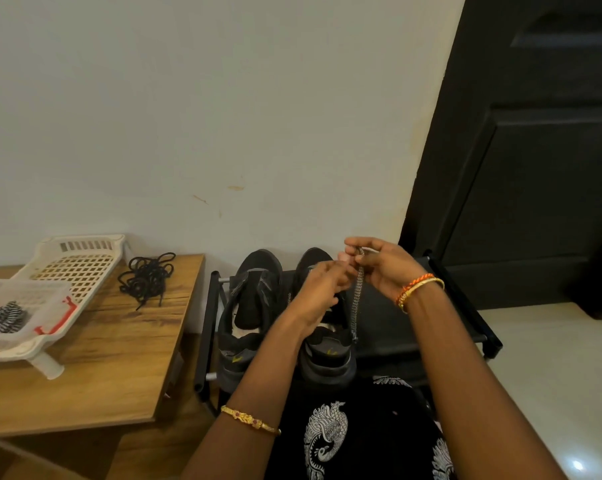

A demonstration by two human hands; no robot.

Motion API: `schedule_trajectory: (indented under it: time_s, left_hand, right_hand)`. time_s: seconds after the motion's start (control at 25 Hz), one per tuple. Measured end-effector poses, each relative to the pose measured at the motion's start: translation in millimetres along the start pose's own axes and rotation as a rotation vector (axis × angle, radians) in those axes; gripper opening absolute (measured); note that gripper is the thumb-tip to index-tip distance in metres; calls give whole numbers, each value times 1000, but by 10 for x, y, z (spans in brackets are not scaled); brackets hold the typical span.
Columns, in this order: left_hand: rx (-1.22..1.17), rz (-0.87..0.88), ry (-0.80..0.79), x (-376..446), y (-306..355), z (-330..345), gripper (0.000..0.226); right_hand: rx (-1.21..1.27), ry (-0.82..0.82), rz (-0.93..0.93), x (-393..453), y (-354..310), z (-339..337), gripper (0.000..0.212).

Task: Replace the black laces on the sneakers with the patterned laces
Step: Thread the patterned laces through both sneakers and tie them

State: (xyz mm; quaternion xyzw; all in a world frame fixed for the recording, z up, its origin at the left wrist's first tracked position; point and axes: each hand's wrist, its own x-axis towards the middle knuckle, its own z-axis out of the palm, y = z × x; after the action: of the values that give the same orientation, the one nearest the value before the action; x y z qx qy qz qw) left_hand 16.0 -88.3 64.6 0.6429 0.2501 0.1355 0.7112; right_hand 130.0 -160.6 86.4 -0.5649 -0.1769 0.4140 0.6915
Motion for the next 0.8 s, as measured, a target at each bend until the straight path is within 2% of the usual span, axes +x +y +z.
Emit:
schedule_trajectory:
  time_s: [0.04, 0.12, 0.36, 0.48, 0.64, 0.68, 0.76, 0.8]
  left_hand:
    - [-29, -44, -78, -34, 50, 48, 25]
    - [-30, -80, -106, -94, 57, 44, 21]
    - [135, -182, 40, -392, -72, -465, 16]
    - [161, -192, 171, -512, -132, -589, 12]
    - [237, -77, 414, -547, -170, -572, 8]
    - [271, -55, 433, -534, -171, -566, 7]
    - [269, -56, 395, -478, -158, -540, 6]
    - [237, -82, 354, -442, -144, -520, 5]
  right_hand:
    - [32, -20, -12, -9, -47, 49, 32]
    - [53, -13, -36, -14, -83, 76, 33]
    - [-3, 182, -51, -26, 115, -170, 23]
    - [8, 211, -49, -78, 259, -210, 22]
    - [-70, 321, -70, -137, 460, -185, 20]
    - [-158, 391, -63, -144, 494, -201, 18]
    - [-561, 550, -98, -147, 524, -242, 23]
    - [-751, 550, -182, -159, 524, -232, 29]
